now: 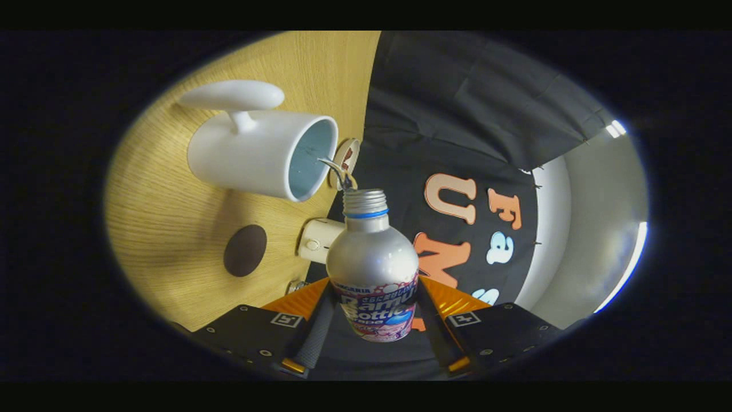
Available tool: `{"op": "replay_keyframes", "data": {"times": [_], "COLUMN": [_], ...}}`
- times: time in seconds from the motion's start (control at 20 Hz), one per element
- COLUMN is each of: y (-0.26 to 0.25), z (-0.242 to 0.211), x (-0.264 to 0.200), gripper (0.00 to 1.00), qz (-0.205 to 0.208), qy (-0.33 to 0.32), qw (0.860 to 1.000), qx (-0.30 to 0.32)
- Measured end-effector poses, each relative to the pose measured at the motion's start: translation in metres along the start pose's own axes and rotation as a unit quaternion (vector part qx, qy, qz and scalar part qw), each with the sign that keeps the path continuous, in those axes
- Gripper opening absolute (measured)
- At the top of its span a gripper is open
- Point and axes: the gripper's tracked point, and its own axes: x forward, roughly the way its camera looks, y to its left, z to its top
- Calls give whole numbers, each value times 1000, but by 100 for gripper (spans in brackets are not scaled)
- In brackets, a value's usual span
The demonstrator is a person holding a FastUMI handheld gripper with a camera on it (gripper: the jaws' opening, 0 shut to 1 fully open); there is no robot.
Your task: Take the bottle from table, then pour the juice into the cup, finally place the bottle on the coaster
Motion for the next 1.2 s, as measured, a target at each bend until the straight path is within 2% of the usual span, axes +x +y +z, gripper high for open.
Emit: {"op": "replay_keyframes", "data": {"times": [1.2], "y": [-1], "z": [5], "x": [0], "gripper": [77], "qz": [-16], "qy": [-17], "qw": [998], "qx": [-53]}}
